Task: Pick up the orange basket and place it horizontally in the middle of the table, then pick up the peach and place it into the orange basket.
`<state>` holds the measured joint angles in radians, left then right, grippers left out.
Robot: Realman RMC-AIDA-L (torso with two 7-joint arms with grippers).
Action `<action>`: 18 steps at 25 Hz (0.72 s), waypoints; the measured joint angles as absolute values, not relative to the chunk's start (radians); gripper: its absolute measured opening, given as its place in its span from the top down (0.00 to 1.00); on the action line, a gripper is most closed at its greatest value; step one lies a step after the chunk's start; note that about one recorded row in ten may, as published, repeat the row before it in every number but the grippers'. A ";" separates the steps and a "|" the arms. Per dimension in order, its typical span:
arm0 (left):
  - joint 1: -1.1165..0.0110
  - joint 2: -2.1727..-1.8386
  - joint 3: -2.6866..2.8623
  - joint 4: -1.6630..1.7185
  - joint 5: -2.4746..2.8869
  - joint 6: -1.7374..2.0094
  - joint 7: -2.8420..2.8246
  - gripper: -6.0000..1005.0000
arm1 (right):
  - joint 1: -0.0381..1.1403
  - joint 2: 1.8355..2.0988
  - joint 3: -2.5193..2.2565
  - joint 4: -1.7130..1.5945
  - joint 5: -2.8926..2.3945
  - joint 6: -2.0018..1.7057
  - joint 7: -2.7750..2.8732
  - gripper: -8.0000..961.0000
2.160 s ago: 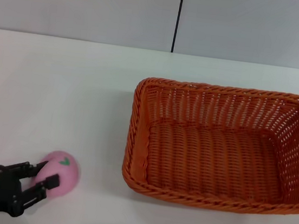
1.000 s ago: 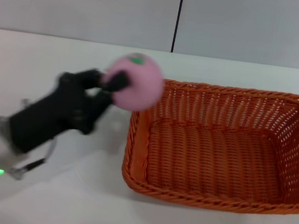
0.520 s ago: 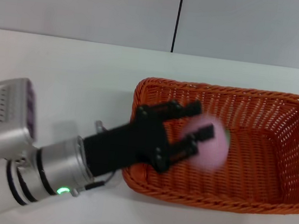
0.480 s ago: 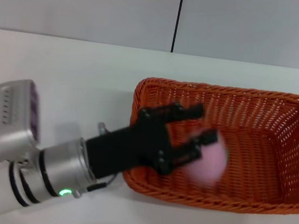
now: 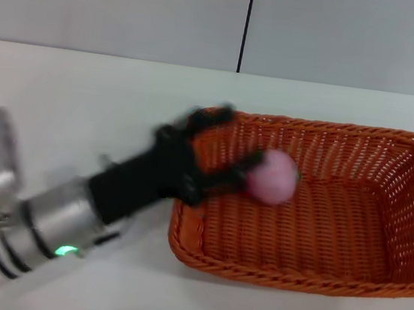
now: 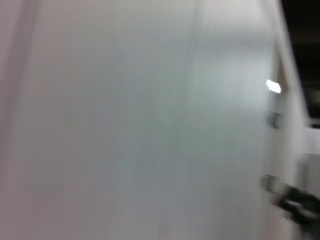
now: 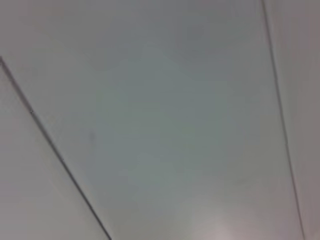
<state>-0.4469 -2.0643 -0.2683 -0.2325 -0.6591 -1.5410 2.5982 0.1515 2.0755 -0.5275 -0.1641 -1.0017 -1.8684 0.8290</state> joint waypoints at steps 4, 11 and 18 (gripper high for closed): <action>-0.359 -2.063 -0.419 -0.160 -0.663 -1.600 2.619 0.18 | 0.135 2.076 -0.473 -0.146 -1.002 -1.869 0.812 0.49; -0.164 -2.062 -0.799 -0.057 -0.665 -1.689 2.662 0.17 | 0.116 2.077 -0.321 -0.060 -1.002 -1.860 0.707 0.49; -0.090 -2.065 -0.950 -0.049 -0.664 -1.707 2.720 0.17 | 0.135 2.078 -0.271 -0.019 -1.002 -1.833 0.680 0.49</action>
<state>-0.0901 -2.0650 -0.9496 -0.0495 -0.6644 -1.7072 2.7204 0.1347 2.0775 -0.2713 -0.0190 -1.0017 -1.8329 0.6801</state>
